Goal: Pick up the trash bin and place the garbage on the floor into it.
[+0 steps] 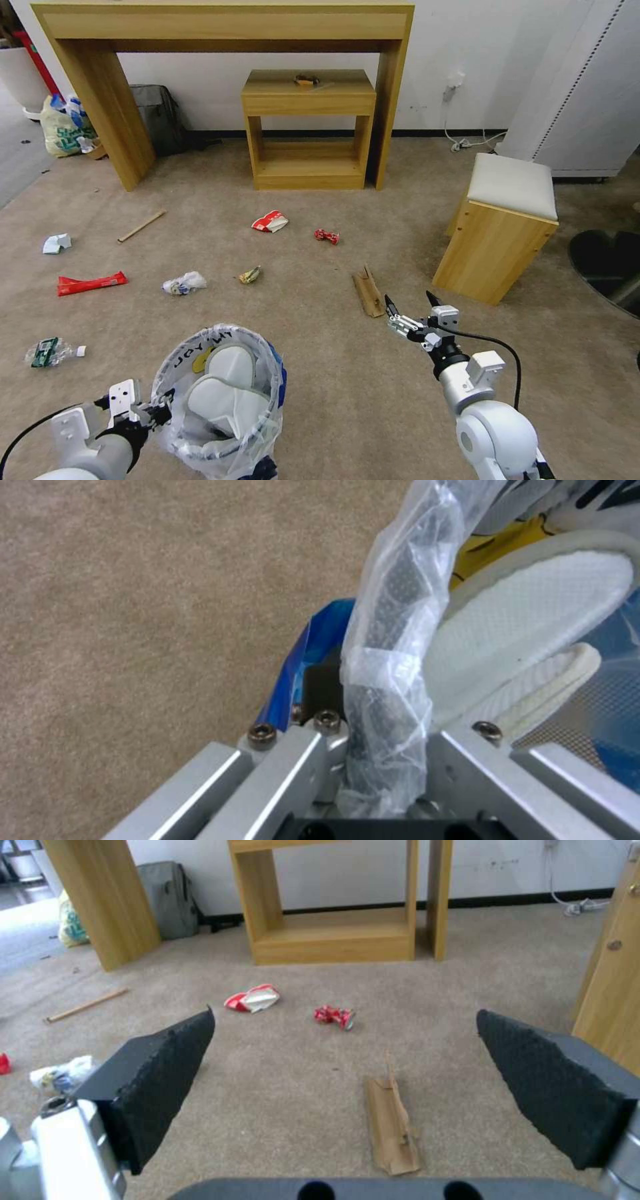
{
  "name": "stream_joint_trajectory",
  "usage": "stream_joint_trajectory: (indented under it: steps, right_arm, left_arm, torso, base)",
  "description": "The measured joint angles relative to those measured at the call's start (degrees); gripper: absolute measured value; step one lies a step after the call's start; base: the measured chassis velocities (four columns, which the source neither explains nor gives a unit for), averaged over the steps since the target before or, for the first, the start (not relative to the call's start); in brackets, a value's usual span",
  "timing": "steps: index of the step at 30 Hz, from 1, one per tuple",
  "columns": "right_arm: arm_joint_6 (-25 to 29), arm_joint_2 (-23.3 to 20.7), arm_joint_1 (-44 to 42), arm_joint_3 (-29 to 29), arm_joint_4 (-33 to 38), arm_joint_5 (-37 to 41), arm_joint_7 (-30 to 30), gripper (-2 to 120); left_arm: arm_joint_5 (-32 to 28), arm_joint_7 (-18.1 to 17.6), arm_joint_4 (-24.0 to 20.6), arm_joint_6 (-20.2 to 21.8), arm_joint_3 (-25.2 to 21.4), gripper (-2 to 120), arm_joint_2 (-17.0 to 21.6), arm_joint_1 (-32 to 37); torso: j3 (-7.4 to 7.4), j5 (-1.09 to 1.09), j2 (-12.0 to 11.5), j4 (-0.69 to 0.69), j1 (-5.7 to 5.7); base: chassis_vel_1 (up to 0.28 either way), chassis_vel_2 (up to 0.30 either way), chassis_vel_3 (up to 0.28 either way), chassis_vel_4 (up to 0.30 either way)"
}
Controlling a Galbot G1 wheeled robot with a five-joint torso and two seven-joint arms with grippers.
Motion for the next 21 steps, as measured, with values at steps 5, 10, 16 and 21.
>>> stream_joint_trajectory:
  steps: [5,10,16,21]
  right_arm:
    - [0.3,0.0,-0.5,0.3,0.4,-0.2,0.0,100]
    - [0.5,0.3,-0.9,0.2,0.9,-0.9,0.0,100]
    - [0.7,0.4,-1.4,0.0,1.1,-1.6,0.0,100]
    - [0.8,0.5,-1.7,-0.2,1.0,-1.9,0.0,100]
  left_arm:
    - [0.3,0.4,-0.2,0.0,-0.1,0,-0.1,0.2]
    - [0.3,0.4,-0.5,0.0,-0.2,0,0.0,0.4]
    - [0.3,0.5,-0.6,0.0,-0.2,0,-0.1,0.8]
    - [0.6,0.8,-0.6,0.0,-0.2,0,-0.1,1.0]
  torso:
    - [0.00,0.02,0.0,-0.01,0.00]
    - [-0.01,0.01,0.0,-0.01,0.00]
    - [0.01,0.01,0.0,-0.01,0.00]
    - [0.02,0.02,0.0,-0.03,0.01]
  base:
    - [0.000,0.000,0.000,0.000]
    - [-0.039,0.059,0.045,-0.050]
    - [-0.137,0.147,0.140,-0.137]
    - [-0.183,0.159,0.175,-0.166]
